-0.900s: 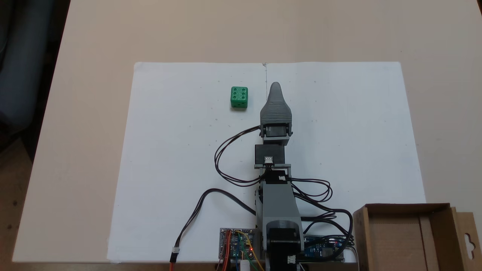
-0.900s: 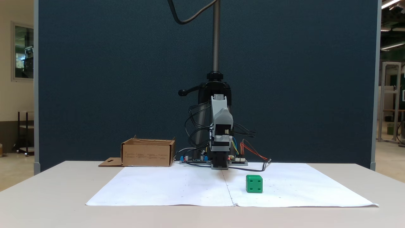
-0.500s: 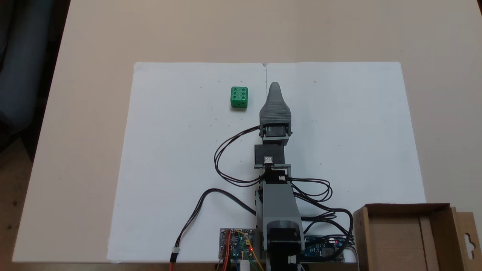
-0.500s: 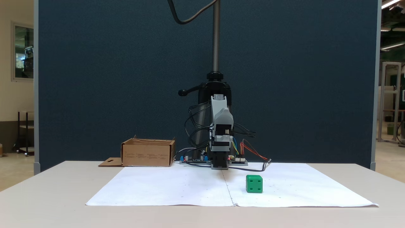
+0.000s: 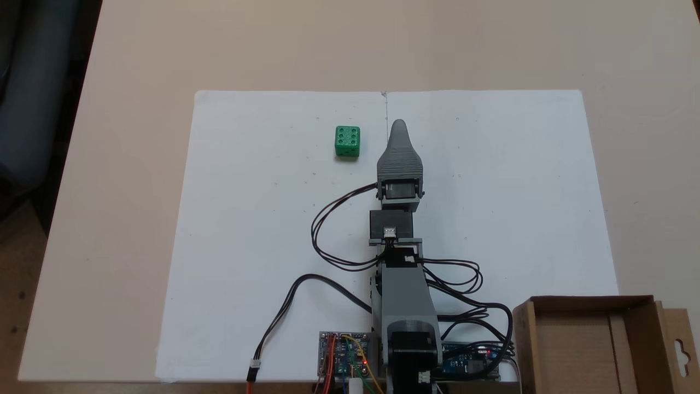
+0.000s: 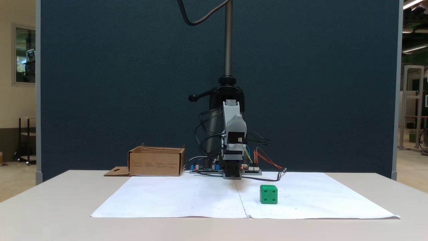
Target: Grasp a green dice and put it in the bin.
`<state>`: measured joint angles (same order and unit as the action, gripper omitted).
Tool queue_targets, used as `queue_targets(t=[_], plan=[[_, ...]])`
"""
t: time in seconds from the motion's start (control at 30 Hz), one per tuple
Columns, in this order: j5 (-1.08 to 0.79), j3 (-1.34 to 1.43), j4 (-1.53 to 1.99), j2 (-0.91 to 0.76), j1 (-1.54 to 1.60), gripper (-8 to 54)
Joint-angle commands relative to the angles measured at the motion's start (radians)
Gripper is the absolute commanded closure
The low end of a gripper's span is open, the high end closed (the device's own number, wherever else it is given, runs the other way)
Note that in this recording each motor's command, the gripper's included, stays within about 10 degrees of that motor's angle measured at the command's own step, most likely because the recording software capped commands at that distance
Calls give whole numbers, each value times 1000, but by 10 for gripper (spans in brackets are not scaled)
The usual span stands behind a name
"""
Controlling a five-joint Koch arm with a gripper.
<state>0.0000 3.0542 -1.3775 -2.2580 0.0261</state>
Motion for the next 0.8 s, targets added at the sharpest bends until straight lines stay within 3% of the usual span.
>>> queue_targets(t=[0.0, 0.77], plan=[[-57, -44, 92, -107, 17, 24], [-51, -859, 1621, -87, -58, 24]])
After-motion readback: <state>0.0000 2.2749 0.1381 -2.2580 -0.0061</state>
